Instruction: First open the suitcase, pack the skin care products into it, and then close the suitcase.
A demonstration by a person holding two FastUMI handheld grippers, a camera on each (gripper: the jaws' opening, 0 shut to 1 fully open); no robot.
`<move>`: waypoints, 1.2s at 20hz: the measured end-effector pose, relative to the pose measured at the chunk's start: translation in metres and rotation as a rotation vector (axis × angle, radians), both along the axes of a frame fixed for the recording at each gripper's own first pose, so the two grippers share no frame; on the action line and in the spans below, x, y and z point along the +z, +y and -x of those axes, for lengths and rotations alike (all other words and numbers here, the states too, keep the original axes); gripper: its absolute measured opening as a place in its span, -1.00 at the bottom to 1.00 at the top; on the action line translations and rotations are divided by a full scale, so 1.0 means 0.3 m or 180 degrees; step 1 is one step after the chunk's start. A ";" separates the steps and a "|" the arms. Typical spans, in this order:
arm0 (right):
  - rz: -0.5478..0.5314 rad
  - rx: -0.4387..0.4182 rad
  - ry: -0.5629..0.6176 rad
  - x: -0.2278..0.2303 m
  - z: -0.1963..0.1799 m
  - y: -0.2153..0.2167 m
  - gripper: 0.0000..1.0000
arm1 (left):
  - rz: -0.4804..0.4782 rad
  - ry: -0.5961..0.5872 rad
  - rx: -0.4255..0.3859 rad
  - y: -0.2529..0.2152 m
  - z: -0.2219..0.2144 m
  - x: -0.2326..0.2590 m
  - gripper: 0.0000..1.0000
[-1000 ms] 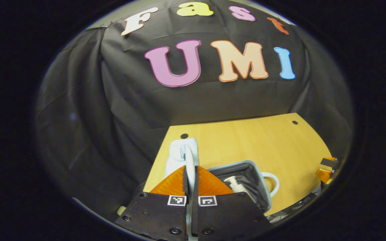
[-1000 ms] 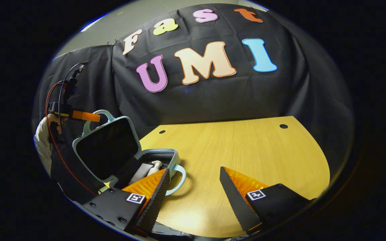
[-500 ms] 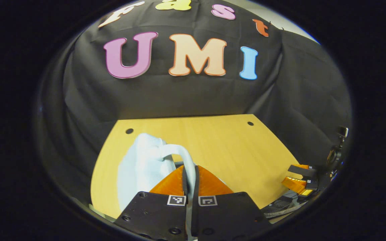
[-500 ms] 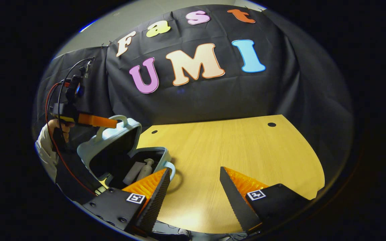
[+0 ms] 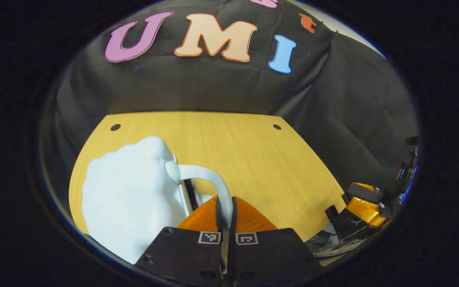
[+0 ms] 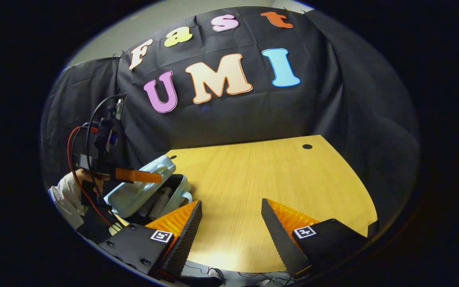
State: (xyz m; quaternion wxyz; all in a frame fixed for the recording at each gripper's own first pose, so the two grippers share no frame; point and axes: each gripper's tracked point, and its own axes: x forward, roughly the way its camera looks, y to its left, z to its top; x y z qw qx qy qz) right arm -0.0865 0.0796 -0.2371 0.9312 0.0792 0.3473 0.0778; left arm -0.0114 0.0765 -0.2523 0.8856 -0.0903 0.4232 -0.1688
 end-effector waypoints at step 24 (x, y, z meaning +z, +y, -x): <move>0.0433 -0.0389 -0.1938 0.652 -0.312 -0.101 0.94 | -0.0345 -0.2624 0.0741 -0.165 -0.099 0.762 0.90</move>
